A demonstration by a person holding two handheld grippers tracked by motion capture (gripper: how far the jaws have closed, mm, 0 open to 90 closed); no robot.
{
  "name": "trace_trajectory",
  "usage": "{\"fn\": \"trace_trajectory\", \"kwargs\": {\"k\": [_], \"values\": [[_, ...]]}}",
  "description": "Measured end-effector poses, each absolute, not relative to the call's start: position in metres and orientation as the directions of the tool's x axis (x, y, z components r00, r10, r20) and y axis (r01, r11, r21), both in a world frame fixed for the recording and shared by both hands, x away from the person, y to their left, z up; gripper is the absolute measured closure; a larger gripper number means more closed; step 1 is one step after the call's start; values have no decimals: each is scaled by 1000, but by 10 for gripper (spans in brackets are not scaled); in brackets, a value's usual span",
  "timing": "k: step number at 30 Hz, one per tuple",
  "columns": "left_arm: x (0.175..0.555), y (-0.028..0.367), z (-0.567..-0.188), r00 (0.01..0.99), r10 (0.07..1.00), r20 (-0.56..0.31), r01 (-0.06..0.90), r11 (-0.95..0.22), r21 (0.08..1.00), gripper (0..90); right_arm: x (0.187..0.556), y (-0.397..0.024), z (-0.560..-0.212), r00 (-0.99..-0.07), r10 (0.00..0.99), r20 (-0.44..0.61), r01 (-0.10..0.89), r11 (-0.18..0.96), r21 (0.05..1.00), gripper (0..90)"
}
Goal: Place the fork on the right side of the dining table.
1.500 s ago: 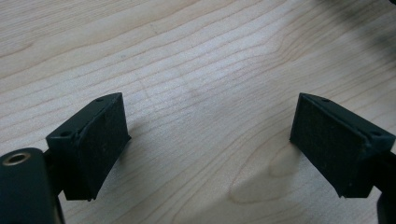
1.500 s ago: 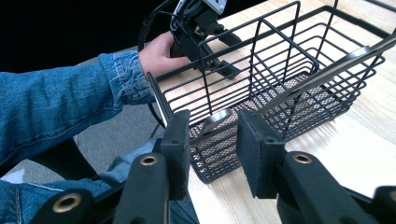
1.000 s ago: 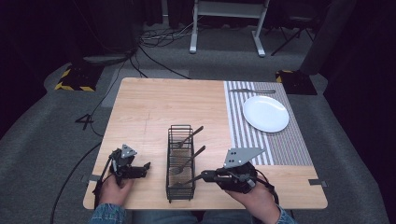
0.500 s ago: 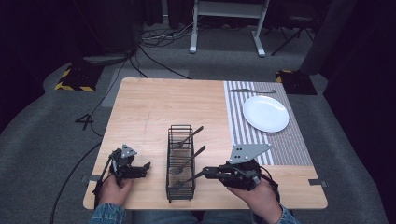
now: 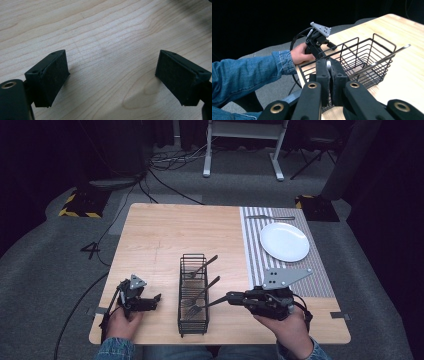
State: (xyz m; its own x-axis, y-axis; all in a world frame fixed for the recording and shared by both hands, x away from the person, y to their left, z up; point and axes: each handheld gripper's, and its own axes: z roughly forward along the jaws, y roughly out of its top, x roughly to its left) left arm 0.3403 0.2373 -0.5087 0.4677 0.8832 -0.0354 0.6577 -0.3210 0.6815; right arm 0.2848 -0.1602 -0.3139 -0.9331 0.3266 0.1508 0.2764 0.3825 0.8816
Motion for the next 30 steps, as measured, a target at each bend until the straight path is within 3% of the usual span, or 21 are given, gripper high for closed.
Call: {"fn": "trace_trajectory", "kwargs": {"k": [30], "values": [[341,238,-509,475,879,-33,655,-329,681,110,284,-249,-270,-863,495,96,255,265,930,869]]}}
